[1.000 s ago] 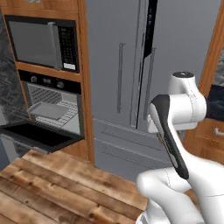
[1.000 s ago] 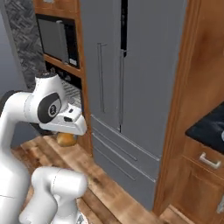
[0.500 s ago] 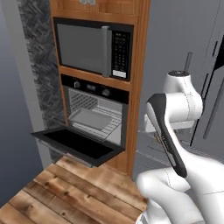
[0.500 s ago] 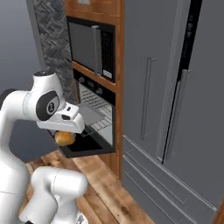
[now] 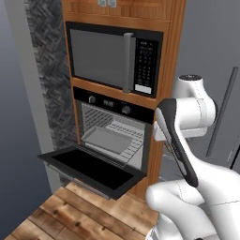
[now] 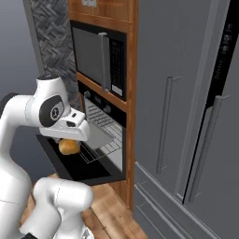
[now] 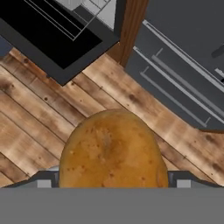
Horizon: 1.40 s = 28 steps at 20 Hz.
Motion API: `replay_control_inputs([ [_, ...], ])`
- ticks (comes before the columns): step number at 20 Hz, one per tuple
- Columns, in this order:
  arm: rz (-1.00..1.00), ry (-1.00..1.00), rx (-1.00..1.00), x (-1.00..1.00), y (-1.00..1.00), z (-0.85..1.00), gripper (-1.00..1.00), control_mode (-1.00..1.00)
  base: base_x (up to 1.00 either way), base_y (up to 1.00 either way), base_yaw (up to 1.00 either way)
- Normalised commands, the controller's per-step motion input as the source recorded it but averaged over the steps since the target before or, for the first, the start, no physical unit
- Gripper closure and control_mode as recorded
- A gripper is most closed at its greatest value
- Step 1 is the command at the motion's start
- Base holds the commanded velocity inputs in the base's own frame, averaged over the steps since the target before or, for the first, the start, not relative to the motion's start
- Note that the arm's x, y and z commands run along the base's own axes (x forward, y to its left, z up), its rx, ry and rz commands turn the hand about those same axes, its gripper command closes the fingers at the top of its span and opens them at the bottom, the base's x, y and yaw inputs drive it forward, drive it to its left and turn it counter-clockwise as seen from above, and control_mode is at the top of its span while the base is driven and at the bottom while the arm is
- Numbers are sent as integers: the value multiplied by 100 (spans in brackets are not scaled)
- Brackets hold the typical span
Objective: Place the potato on the rack of the oven.
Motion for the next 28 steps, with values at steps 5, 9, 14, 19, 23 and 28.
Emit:
replay_control_inputs([
  [5, 4, 0, 0, 17, 7, -9, 100, -100, 16, 0, 2],
  [9, 32, -10, -1, 99, 56, -49, 100, -100, 0, 0, 0],
  [14, 38, -13, -5, 100, 69, -71, 100, -100, 0, 0, 0],
  [19, 9, -1, -6, 100, 54, -40, 100, -100, 0, 0, 0],
  [23, 1, 0, 0, 100, 19, -4, 100, -100, 0, 0, 0],
  [28, 0, 9, 0, 100, 0, -21, 100, -100, 0, 0, 0],
])
